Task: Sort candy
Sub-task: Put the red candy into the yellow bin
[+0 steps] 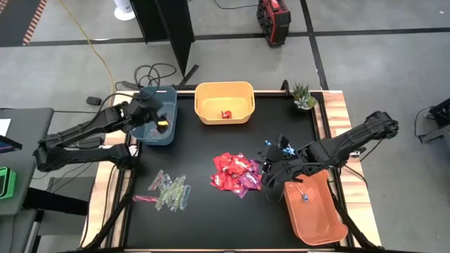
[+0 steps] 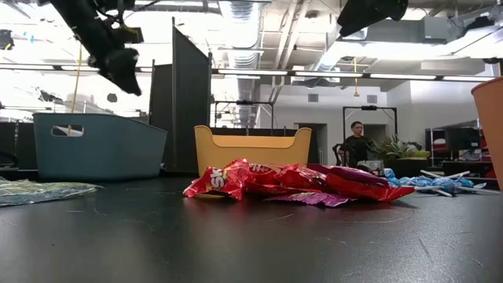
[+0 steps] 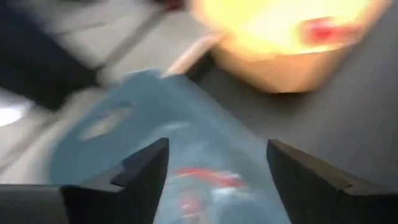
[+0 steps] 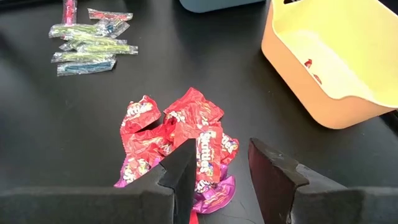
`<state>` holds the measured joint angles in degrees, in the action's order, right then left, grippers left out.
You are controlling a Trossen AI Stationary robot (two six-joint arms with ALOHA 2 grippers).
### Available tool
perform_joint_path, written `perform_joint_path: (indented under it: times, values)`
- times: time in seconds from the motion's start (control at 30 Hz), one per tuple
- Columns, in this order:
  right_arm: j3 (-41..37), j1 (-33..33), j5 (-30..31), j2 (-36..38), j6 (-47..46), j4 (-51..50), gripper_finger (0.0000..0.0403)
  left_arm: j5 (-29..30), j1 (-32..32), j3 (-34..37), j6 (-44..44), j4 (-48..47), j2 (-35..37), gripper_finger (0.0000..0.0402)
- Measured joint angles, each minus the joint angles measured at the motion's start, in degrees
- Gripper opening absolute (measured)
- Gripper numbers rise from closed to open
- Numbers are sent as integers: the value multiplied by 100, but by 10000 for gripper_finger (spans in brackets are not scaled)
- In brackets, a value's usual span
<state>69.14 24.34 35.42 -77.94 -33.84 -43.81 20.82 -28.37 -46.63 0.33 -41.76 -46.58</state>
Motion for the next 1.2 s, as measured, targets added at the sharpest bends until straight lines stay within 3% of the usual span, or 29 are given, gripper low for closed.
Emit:
perform_joint_path:
  times: [0.1, 0.17, 0.4, 0.57, 0.9, 1.2]
  values:
    - [0, -67, -142, -159, 161, 68, 159, -1271, 305, 0, 210, 344, -18, 283]
    - [0, -143, -263, -313, 370, 146, 159, -1612, 574, 0, 375, 430, -175, 282]
    - [-4, -669, -1122, -1070, 1259, 951, 159, -1756, 1786, 2, 401, 1020, -1236, 257]
    - [2, -849, -1320, -1314, 1486, 1221, 159, -1759, 2499, 2, 689, 1813, -2320, 244]
    - [2, -858, -1331, -1275, 1485, 1262, 159, -1718, 2619, 2, 1153, 3466, -4117, 222]
    - [2, -826, -1334, -1288, 1444, 1276, 159, -1954, 2613, 0, 1398, 4547, -4990, 200]
